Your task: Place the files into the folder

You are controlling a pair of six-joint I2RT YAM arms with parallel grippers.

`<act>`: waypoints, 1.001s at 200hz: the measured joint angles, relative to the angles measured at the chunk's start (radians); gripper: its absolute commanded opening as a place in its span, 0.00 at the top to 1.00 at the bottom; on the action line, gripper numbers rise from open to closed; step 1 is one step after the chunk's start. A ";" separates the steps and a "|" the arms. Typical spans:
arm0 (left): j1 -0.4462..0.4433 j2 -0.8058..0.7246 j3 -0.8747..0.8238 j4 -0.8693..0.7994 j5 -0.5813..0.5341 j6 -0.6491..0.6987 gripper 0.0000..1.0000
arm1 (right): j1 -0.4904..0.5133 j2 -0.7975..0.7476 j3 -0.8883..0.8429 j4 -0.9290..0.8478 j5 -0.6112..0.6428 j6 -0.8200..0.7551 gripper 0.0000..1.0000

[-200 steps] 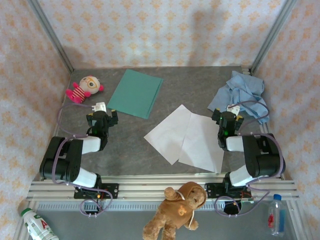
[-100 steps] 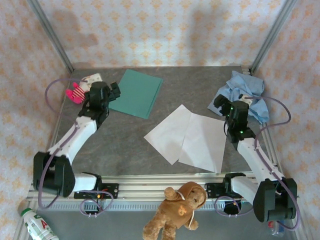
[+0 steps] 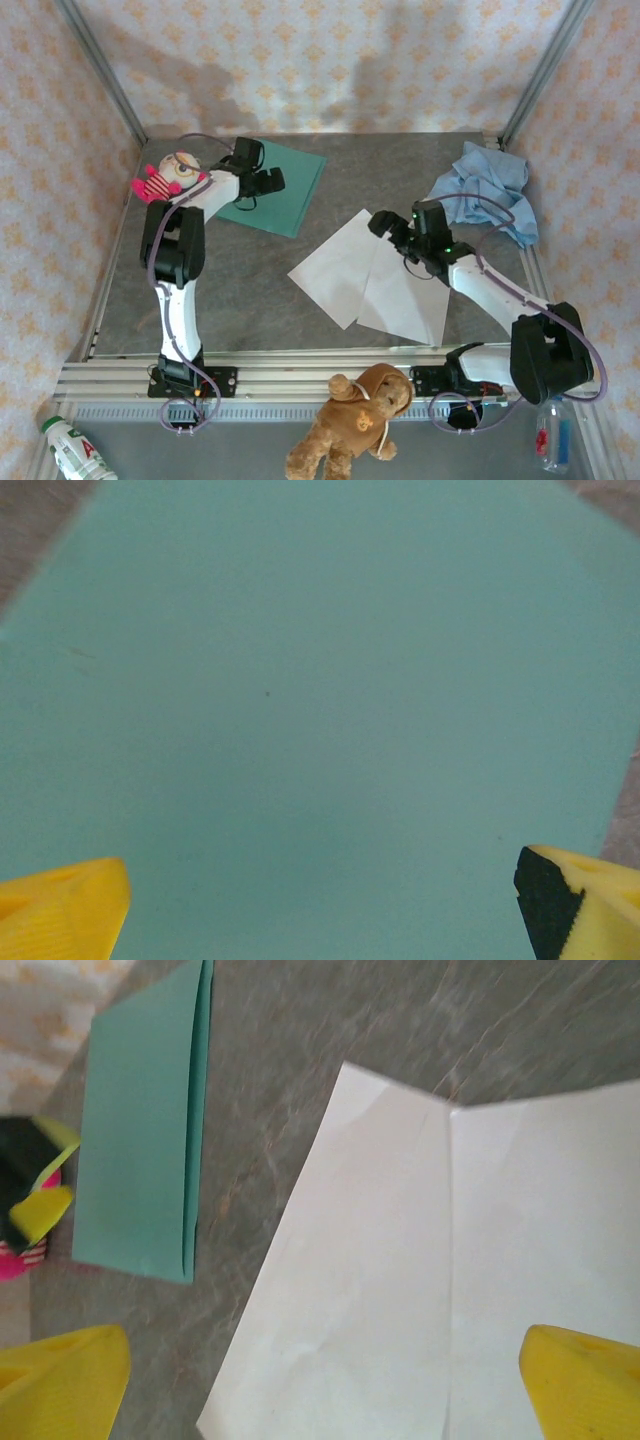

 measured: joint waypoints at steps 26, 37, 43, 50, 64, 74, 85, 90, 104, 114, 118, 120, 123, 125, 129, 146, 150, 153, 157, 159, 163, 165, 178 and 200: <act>0.000 0.082 0.053 -0.041 0.031 -0.019 0.00 | 0.044 0.026 0.016 -0.009 -0.006 0.015 0.00; 0.000 0.088 0.053 -0.042 0.034 -0.026 0.00 | 0.055 0.032 0.023 -0.011 -0.006 0.020 0.00; 0.000 0.086 0.053 -0.042 0.038 -0.031 0.00 | 0.060 0.035 0.027 -0.014 -0.006 0.022 0.00; 0.000 0.081 0.051 -0.040 0.043 -0.038 0.00 | 0.066 0.038 0.031 -0.015 -0.006 0.025 0.00; -0.006 0.070 0.029 -0.032 0.052 -0.053 0.00 | 0.075 0.045 0.037 -0.016 -0.006 0.032 0.00; -0.013 0.062 0.006 -0.025 0.054 -0.064 0.00 | 0.079 0.055 0.044 -0.017 -0.006 0.036 0.00; -0.023 0.048 -0.022 -0.005 0.052 -0.071 0.00 | 0.080 0.067 0.052 -0.017 -0.006 0.043 0.00; -0.029 0.037 -0.040 0.008 0.055 -0.076 0.00 | 0.080 0.073 0.056 -0.018 -0.006 0.046 0.00; -0.050 0.004 -0.101 0.042 0.058 -0.095 0.00 | 0.081 0.092 0.068 -0.019 -0.006 0.054 0.00; -0.068 -0.018 -0.139 0.064 0.059 -0.105 0.00 | 0.083 0.105 0.077 -0.020 -0.006 0.058 0.00; -0.075 -0.027 -0.154 0.074 0.060 -0.110 0.00 | 0.084 0.111 0.080 -0.021 -0.006 0.062 0.01; -0.079 -0.031 -0.162 0.078 0.060 -0.113 0.00 | 0.084 0.114 0.081 -0.021 -0.006 0.061 0.01; -0.085 -0.038 -0.174 0.085 0.061 -0.116 0.00 | 0.085 0.118 0.084 -0.021 -0.006 0.062 0.01; -0.087 -0.041 -0.179 0.089 0.061 -0.119 0.00 | 0.086 0.121 0.085 -0.022 -0.006 0.063 0.01; -0.096 -0.050 -0.196 0.098 0.063 -0.122 0.00 | 0.088 0.126 0.090 -0.023 -0.007 0.065 0.01; -0.123 -0.086 -0.251 0.129 0.069 -0.138 0.00 | 0.096 0.150 0.109 -0.024 -0.010 0.070 0.02; -0.129 -0.093 -0.262 0.132 0.070 -0.142 0.00 | 0.099 0.158 0.116 -0.024 -0.011 0.072 0.02; -0.133 -0.098 -0.270 0.136 0.071 -0.146 0.00 | 0.101 0.163 0.121 -0.024 -0.012 0.073 0.02; -0.139 -0.107 -0.282 0.140 0.071 -0.150 0.00 | 0.103 0.172 0.130 -0.025 -0.014 0.074 0.02; -0.141 -0.109 -0.286 0.141 0.071 -0.151 0.00 | 0.103 0.174 0.133 -0.025 -0.015 0.074 0.02; -0.146 -0.119 -0.297 0.145 0.073 -0.157 0.00 | 0.107 0.185 0.143 -0.026 -0.017 0.076 0.02; -0.148 -0.122 -0.302 0.145 0.074 -0.160 0.00 | 0.108 0.190 0.149 -0.027 -0.018 0.076 0.03; -0.155 -0.140 -0.315 0.137 0.079 -0.179 0.00 | 0.115 0.227 0.186 -0.027 -0.029 0.079 0.04; -0.159 -0.151 -0.289 0.074 0.082 -0.202 0.00 | 0.127 0.314 0.274 -0.031 -0.053 0.084 0.05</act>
